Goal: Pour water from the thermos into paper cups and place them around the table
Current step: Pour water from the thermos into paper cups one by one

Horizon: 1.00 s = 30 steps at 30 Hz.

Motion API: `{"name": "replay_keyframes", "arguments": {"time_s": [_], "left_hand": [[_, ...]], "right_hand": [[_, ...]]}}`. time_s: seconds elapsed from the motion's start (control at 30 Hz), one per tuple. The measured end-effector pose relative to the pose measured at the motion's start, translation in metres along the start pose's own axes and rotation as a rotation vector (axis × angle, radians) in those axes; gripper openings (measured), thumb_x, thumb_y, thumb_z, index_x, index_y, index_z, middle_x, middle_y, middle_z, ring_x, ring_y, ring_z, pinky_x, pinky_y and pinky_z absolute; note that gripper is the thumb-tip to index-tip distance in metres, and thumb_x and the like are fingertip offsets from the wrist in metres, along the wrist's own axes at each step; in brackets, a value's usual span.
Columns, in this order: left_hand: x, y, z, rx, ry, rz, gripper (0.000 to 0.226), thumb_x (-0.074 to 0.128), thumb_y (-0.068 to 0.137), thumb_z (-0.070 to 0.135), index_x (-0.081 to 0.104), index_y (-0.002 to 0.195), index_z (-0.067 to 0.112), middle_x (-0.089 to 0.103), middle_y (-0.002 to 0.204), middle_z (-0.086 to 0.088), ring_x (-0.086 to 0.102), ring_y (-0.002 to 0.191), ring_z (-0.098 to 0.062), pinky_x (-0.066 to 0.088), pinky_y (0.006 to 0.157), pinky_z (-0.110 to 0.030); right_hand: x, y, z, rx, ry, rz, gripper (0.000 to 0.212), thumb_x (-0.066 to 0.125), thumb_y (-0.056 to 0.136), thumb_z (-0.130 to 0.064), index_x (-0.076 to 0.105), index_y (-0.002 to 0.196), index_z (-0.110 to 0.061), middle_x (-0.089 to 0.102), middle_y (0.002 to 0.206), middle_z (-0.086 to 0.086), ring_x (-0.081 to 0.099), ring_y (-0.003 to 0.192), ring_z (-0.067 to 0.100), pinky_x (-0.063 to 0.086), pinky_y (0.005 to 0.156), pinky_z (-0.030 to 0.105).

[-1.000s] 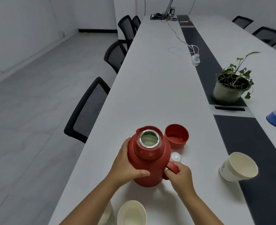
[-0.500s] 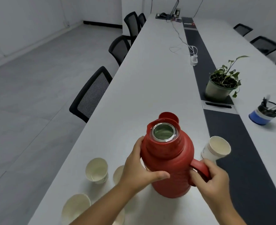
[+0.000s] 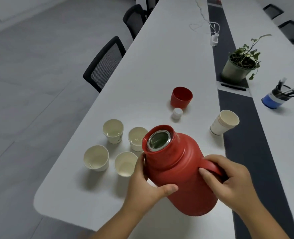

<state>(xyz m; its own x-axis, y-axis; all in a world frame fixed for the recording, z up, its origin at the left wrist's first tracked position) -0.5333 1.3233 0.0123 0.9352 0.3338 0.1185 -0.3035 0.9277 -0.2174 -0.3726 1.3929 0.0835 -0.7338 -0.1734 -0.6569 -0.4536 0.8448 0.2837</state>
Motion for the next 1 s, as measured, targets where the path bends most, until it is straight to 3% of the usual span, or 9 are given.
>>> {"name": "replay_keyframes", "arguments": {"time_s": [0.1,0.27,0.33,0.43,0.5,0.63,0.7,0.9,1.0], "left_hand": [[-0.01,-0.012,-0.015,-0.058,-0.036,0.039,0.086,0.078,0.027,0.038,0.043,0.105,0.038,0.056,0.108,0.017,0.058,0.096,0.012,0.05,0.077,-0.008],[-0.023,-0.023,-0.036,-0.138,-0.09,0.072,0.085,0.079,0.03,0.038,0.045,0.107,0.034,0.058,0.112,0.007,0.062,0.1,-0.009,0.054,0.086,-0.043],[-0.025,-0.025,-0.042,-0.157,-0.128,0.09,0.083,0.078,0.029,0.038,0.044,0.105,0.033,0.057,0.111,0.007,0.064,0.095,-0.006,0.056,0.081,-0.033],[-0.027,-0.028,-0.044,-0.164,-0.216,0.101,0.076,0.077,0.031,0.03,0.044,0.099,0.03,0.056,0.103,0.008,0.064,0.08,0.008,0.052,0.06,-0.012],[-0.027,-0.029,-0.046,-0.175,-0.276,0.098,0.071,0.077,0.033,0.022,0.044,0.096,0.028,0.055,0.1,0.005,0.065,0.074,0.008,0.05,0.052,-0.011],[-0.025,-0.027,-0.052,-0.194,-0.343,0.105,0.073,0.073,0.03,0.032,0.044,0.097,0.025,0.057,0.1,-0.001,0.067,0.072,0.002,0.051,0.05,-0.013],[-0.023,-0.026,-0.055,-0.2,-0.355,0.1,0.074,0.073,0.031,0.034,0.044,0.098,0.025,0.058,0.099,-0.004,0.068,0.067,-0.004,0.051,0.049,-0.014],[-0.019,-0.023,-0.06,-0.231,-0.401,0.103,0.07,0.074,0.034,0.033,0.045,0.097,0.024,0.059,0.098,-0.005,0.067,0.057,-0.012,0.05,0.048,-0.016],[-0.017,-0.024,-0.061,-0.246,-0.415,0.112,0.056,0.074,0.047,0.02,0.044,0.094,0.025,0.058,0.097,-0.005,0.067,0.055,-0.009,0.049,0.047,-0.014]], "right_hand": [[0.015,-0.005,-0.005,0.015,-0.011,-0.069,0.021,0.053,0.066,-0.042,0.059,0.083,-0.031,0.061,0.085,-0.024,0.059,0.066,-0.003,0.042,0.058,0.004],[0.035,-0.006,-0.01,0.079,-0.038,-0.163,0.019,0.049,0.061,-0.052,0.057,0.07,-0.037,0.062,0.084,-0.023,0.059,0.066,0.001,0.04,0.057,0.004],[0.041,-0.004,-0.011,0.09,-0.065,-0.214,0.018,0.047,0.059,-0.055,0.053,0.07,-0.042,0.06,0.087,-0.027,0.058,0.069,-0.001,0.04,0.058,0.004],[0.049,0.0,-0.012,0.108,-0.094,-0.286,0.015,0.053,0.061,-0.053,0.052,0.07,-0.04,0.063,0.079,-0.024,0.057,0.075,-0.003,0.04,0.06,0.004],[0.052,0.001,-0.01,0.123,-0.129,-0.315,0.01,0.063,0.071,-0.039,0.056,0.074,-0.032,0.063,0.059,-0.012,0.055,0.082,-0.001,0.041,0.063,0.006],[0.056,0.004,-0.012,0.149,-0.188,-0.367,0.012,0.068,0.077,-0.024,0.057,0.076,-0.027,0.06,0.065,-0.015,0.054,0.084,0.001,0.042,0.067,0.01],[0.057,0.006,-0.014,0.176,-0.21,-0.393,0.015,0.069,0.076,-0.019,0.056,0.076,-0.027,0.06,0.065,-0.014,0.059,0.073,0.009,0.042,0.067,0.01],[0.057,0.013,-0.017,0.215,-0.263,-0.441,0.012,0.068,0.076,-0.019,0.057,0.076,-0.026,0.06,0.067,-0.014,0.059,0.067,0.011,0.042,0.064,0.01],[0.058,0.018,-0.019,0.233,-0.299,-0.479,0.007,0.065,0.079,-0.023,0.059,0.08,-0.023,0.057,0.067,-0.014,0.057,0.068,0.005,0.041,0.058,0.011]]}}
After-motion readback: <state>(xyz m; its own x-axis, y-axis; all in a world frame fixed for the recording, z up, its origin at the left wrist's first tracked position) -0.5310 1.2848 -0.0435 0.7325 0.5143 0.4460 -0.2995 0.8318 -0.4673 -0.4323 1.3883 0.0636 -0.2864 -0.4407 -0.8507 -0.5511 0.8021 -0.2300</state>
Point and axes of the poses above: each hand's wrist, its own y-axis towards the middle knuckle, its own x-axis out of the palm, z = x × y, the point moved 4 cm from there along y, towards the middle knuckle
